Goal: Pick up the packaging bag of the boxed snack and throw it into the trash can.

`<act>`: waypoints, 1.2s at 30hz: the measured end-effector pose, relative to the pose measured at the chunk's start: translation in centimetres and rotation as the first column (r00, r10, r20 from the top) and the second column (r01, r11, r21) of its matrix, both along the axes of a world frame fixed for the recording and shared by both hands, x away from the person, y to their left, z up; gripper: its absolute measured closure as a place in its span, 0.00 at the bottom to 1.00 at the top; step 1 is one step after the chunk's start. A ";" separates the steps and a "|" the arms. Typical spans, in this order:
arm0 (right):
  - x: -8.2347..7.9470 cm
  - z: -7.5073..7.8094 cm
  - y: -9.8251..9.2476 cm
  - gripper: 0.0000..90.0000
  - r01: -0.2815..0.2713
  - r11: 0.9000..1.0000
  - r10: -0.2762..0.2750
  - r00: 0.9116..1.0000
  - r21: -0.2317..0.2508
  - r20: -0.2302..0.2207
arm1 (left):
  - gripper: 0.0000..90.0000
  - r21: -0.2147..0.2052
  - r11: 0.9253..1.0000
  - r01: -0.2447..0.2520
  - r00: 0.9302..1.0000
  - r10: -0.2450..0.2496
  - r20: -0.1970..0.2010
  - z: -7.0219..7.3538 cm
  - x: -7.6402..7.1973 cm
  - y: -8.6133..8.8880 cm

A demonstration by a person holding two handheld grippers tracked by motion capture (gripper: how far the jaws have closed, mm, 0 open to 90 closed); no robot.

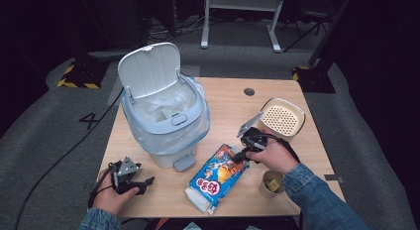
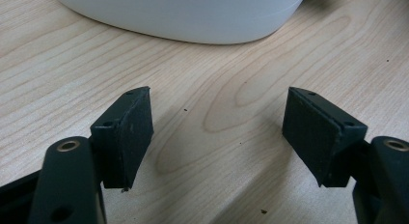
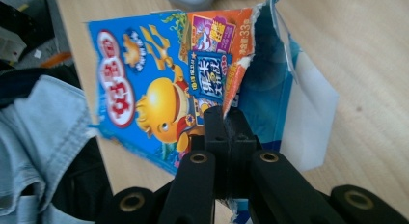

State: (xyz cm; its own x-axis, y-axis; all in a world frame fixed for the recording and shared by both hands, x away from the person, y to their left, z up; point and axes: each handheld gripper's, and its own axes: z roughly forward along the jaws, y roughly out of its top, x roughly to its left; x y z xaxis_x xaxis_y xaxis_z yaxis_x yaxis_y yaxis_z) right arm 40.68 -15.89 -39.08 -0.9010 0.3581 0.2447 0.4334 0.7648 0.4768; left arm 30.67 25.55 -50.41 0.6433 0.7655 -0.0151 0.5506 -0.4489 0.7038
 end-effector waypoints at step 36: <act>-2.7 12.5 -8.7 1.00 0.119 0.949 -0.201 0.941 0.292 0.271 | 0.30 -0.001 1.000 -0.007 1.000 0.007 0.002 0.0 0.1 -0.1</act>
